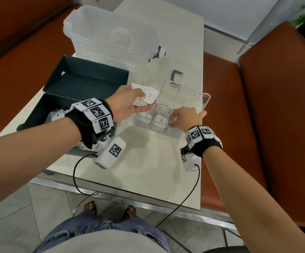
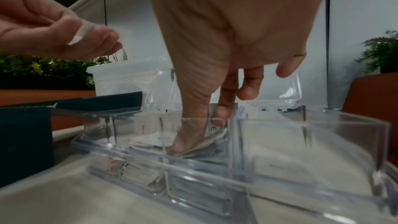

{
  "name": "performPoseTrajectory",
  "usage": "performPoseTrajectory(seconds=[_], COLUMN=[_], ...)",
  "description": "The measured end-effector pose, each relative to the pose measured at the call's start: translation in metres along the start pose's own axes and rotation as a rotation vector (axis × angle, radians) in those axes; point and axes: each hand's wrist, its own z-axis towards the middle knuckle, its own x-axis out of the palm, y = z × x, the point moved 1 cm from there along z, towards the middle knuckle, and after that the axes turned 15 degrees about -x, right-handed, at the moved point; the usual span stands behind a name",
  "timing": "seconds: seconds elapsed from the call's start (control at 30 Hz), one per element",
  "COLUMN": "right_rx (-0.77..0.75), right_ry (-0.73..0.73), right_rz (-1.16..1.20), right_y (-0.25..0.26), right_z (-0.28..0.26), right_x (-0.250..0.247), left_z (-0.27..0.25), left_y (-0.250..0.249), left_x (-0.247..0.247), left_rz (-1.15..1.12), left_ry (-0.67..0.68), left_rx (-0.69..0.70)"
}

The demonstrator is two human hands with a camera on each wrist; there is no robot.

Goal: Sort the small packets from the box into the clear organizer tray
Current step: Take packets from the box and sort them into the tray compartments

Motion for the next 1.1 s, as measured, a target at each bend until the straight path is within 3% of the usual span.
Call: performPoseTrajectory(seconds=[0.5,0.6,0.77,0.93,1.1], right_rx=[0.006,0.003,-0.087,-0.069,-0.048], right_ry=[-0.127,-0.218,-0.463,-0.355,-0.416], right_rz=[0.148,0.184,0.63,0.908,1.036], right_y=[-0.003,0.0,0.02,0.046,0.04], right_z=[-0.008,-0.015,-0.024,-0.03,-0.033], right_x=[-0.009,-0.023,-0.057,-0.065,-0.072], left_z=[0.003,0.0,-0.002,-0.003,-0.003], left_y=[0.003,0.003,0.002,0.005,0.003], left_x=[0.006,0.007,0.008,0.015,0.02], left_rz=[-0.024,-0.067,-0.108,-0.051,0.063], left_ry=[0.012,0.055,0.114,0.167,0.13], left_rx=[-0.076,-0.105,-0.122,-0.122,-0.074])
